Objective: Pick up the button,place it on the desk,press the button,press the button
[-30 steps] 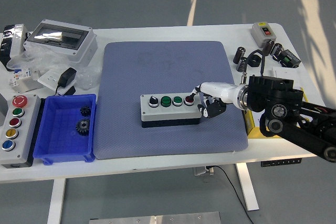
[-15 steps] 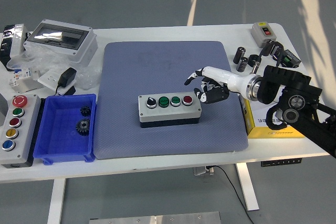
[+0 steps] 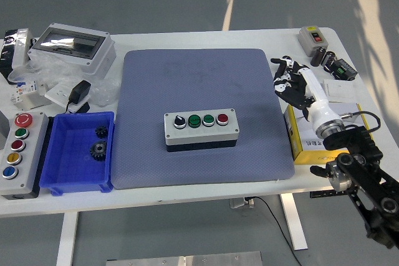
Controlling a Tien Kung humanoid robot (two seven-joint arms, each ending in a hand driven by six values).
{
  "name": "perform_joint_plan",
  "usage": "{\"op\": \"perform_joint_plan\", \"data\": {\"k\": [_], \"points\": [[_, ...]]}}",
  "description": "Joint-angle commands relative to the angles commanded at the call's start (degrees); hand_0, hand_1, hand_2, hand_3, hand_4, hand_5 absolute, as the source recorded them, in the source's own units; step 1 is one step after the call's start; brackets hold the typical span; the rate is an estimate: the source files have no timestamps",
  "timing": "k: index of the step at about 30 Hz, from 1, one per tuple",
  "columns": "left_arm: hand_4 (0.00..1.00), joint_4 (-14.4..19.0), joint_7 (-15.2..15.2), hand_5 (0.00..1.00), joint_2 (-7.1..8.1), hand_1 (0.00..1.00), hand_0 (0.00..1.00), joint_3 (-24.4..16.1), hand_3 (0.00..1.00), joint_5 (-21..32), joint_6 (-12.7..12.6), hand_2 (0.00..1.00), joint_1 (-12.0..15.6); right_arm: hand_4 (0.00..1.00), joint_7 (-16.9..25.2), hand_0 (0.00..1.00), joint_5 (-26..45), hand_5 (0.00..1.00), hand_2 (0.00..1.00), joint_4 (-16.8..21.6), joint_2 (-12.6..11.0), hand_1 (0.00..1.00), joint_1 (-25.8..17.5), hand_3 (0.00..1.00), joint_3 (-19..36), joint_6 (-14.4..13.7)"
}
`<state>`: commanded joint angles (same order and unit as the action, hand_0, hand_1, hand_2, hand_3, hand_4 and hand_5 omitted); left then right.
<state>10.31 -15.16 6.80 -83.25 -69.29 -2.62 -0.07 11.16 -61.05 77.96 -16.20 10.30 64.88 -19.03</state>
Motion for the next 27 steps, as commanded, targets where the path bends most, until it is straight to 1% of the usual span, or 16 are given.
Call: {"op": "perform_joint_plan", "data": {"k": [2, 5, 6, 10, 11, 12, 17, 18, 27], "points": [[0.611, 0.00, -0.14, 0.146, -0.05, 0.563, 0.629, -0.03, 0.605, -0.21, -0.06, 0.539, -0.06, 0.722, 3.73, 0.479, 2.63, 0.418, 0.680, -0.16, 0.26, 0.620, -1.96, 0.712, -0.03, -1.48], [0.611, 0.00, -0.21, 0.146, -0.06, 0.563, 0.629, -0.04, 0.605, -0.44, -0.09, 0.539, -0.25, 0.722, 8.64, 0.479, 6.60, 0.418, 0.680, -0.63, 0.88, 0.620, -3.08, 0.712, 0.08, -1.27], [0.608, 0.00, -0.21, 0.150, -0.03, 0.563, 0.629, -0.05, 0.604, -0.52, -0.09, 0.539, -0.31, 0.826, 10.22, 0.818, 8.13, 0.726, 0.836, -0.85, 1.15, 0.833, -3.22, 0.818, 0.24, -0.70], [0.608, 0.00, -0.22, 0.150, 0.18, 0.563, 0.629, -0.13, 0.604, -0.77, -0.15, 0.539, -0.40, 0.826, 15.02, 0.818, 13.39, 0.726, 0.836, -1.40, 1.37, 0.833, -3.50, 0.818, 0.61, 1.41], [0.608, 0.00, -0.23, 0.150, 0.22, 0.563, 0.629, -0.14, 0.604, -0.80, -0.17, 0.539, -0.39, 0.826, 15.66, 0.818, 14.42, 0.726, 0.836, -1.47, 1.33, 0.833, -3.55, 0.818, 0.64, 1.72], [0.610, 0.00, -0.25, 0.156, 0.25, 0.565, 0.629, -0.13, 0.605, -0.81, -0.19, 0.539, -0.35, 0.887, 16.11, 0.888, 15.37, 0.918, 0.887, -1.54, 1.29, 0.873, -3.59, 0.852, 0.66, 1.96], [0.610, 0.00, -0.45, 0.156, 0.30, 0.565, 0.629, -0.22, 0.605, -0.97, -0.27, 0.539, -0.11, 0.887, 16.71, 0.888, 17.61, 0.918, 0.887, -1.56, 1.31, 0.873, -3.76, 0.852, 0.79, 2.99], [0.609, 0.00, -0.43, 0.157, 0.28, 0.565, 0.629, -0.20, 0.606, -0.94, -0.27, 0.540, -0.07, 0.905, 16.67, 0.896, 17.72, 0.998, 0.884, -1.49, 1.38, 0.873, -3.84, 0.855, 0.78, 3.15], [0.612, 0.00, -0.40, 0.163, -0.05, 0.567, 0.629, -0.17, 0.605, -0.66, -0.36, 0.542, 0.20, 0.912, 16.43, 0.891, 17.65, 0.998, 0.867, -1.01, 1.78, 0.859, -4.29, 0.846, 1.21, 3.78]]}}
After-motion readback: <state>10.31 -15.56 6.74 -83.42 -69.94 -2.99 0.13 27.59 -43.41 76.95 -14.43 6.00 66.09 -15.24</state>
